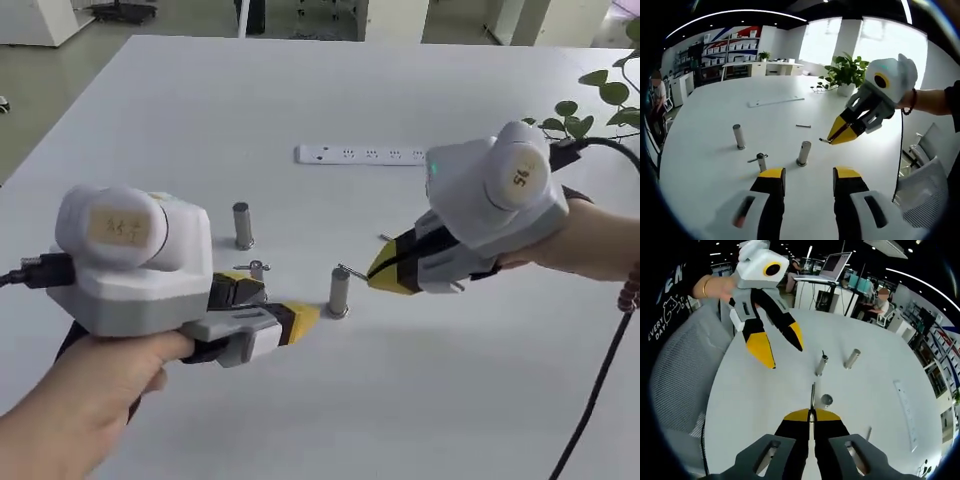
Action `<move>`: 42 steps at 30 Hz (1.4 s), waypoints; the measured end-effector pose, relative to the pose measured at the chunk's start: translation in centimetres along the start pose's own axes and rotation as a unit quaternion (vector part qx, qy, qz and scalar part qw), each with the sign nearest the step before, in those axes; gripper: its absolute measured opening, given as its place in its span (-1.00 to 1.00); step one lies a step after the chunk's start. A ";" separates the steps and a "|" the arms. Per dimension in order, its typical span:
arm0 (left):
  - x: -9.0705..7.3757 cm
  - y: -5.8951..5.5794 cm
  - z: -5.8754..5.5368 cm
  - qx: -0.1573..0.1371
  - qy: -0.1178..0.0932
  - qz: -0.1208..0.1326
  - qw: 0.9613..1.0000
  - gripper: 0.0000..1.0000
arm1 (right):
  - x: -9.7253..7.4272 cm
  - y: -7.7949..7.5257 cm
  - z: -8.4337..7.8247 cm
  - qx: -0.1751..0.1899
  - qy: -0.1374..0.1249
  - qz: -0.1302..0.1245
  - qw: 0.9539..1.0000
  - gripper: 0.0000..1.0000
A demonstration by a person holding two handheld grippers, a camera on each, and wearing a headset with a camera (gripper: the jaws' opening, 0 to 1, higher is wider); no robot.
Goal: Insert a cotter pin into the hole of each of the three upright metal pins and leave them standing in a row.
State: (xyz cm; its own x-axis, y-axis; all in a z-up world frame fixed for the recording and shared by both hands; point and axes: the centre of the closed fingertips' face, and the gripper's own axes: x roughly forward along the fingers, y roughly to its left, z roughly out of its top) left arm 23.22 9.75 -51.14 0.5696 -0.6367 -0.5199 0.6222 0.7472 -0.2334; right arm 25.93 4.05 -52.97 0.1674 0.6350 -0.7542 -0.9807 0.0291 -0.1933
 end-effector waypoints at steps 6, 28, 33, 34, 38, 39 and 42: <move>0.5 -0.9 0.1 -0.044 0.005 -0.034 0.998 -0.46 | 0.2 1.2 0.7 -0.006 -0.019 0.018 1.000 -1.00; 1.2 -2.9 -0.1 -0.128 0.030 -0.096 0.987 -0.81 | 0.4 3.3 2.4 -0.056 -0.037 0.047 0.997 -1.00; 1.4 -3.1 0.0 -0.137 0.028 -0.103 0.985 -0.87 | 0.6 3.6 2.5 -0.066 -0.035 0.050 0.996 -1.00; 1.4 -3.1 0.0 -0.140 0.029 -0.103 0.984 -0.89 | 0.7 3.6 2.5 -0.068 -0.034 0.051 0.996 -1.00; 1.5 -3.1 -0.3 -0.147 0.038 -0.101 0.983 -0.96 | 0.7 3.5 2.7 -0.068 -0.036 0.047 0.996 -1.00; 1.4 -3.1 -0.4 -0.150 0.040 -0.101 0.983 -0.97 | 0.7 3.4 2.7 -0.069 -0.037 0.046 0.996 -1.00; 1.4 -3.0 -0.7 -0.149 0.044 -0.098 0.983 -1.00 | 0.7 3.4 2.7 -0.070 -0.036 0.045 0.996 -1.00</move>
State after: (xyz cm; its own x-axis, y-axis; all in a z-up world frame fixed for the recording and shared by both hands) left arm 21.80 6.71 -51.75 0.3976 -0.7653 -0.5061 0.5234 0.6423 -0.5599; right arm 22.49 6.71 -52.46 0.0667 0.6837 -0.7267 -0.9668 -0.1359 -0.2166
